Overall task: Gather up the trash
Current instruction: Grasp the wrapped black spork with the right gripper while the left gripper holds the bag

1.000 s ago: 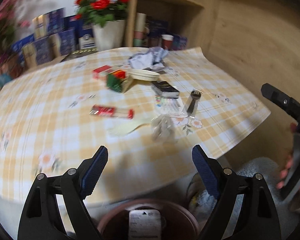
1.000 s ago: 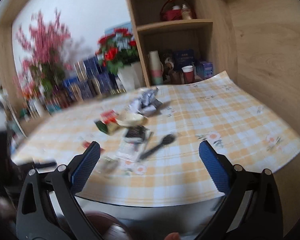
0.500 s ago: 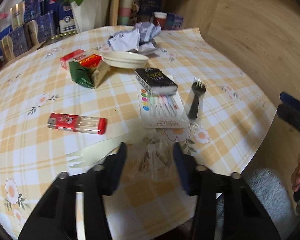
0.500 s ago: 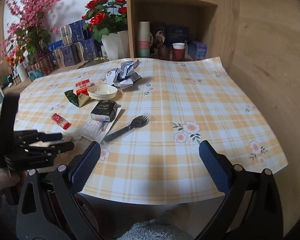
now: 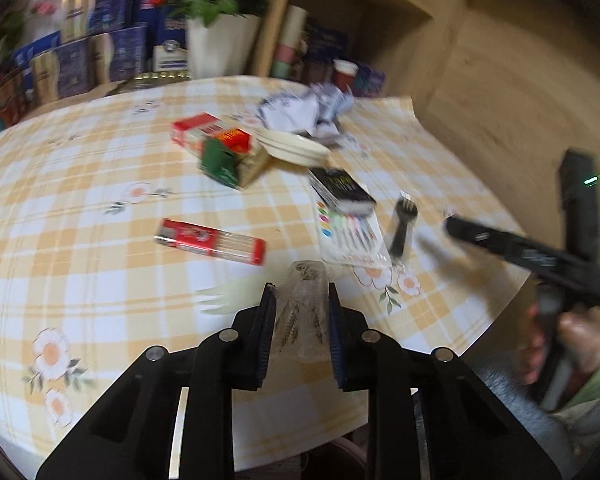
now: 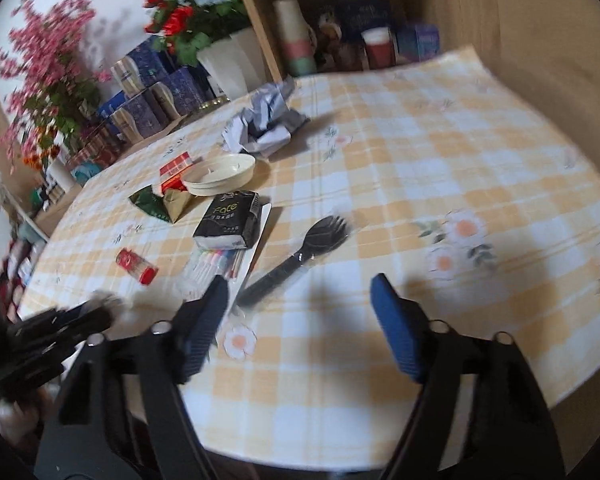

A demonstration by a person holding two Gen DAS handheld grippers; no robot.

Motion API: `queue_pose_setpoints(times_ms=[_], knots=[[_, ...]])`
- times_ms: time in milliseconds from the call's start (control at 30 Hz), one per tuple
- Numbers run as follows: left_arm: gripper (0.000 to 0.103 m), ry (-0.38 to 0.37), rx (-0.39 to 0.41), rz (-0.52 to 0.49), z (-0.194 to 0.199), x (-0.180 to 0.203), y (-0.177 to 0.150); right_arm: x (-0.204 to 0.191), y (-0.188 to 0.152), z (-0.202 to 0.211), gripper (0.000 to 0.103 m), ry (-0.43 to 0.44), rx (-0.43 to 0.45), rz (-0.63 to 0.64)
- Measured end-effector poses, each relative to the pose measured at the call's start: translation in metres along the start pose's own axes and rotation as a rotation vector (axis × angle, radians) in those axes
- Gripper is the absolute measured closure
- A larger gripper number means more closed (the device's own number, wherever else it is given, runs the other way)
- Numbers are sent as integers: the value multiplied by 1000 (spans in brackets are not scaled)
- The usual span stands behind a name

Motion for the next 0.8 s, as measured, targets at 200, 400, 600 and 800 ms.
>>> queue_pose_setpoints(times_ms=[200,400,600,800], knots=[[79,27,66,45,32,-11,-4,-5,10,-39,45,-50,-50,-96],[79,42,83,68,47,-19,-17,-20,19,-57,61,-163,-29,-85],[79,42,85,82,51,-25,-28,-37,21,-71,60,-297,-23,28],[79,37,87,91,53,-27,-37,-39,19,-71,67,-303,-22,69]])
Point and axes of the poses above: each gripper's, at about its wrist camera, not at the fingertips, and z roughly against the way its jaws point, x to its right, y to its top, the point moved 1 cm from there along -z, roughly the way its jaws point, and after that the axes turned 4 degrees about -y, right-handed, at the moved point
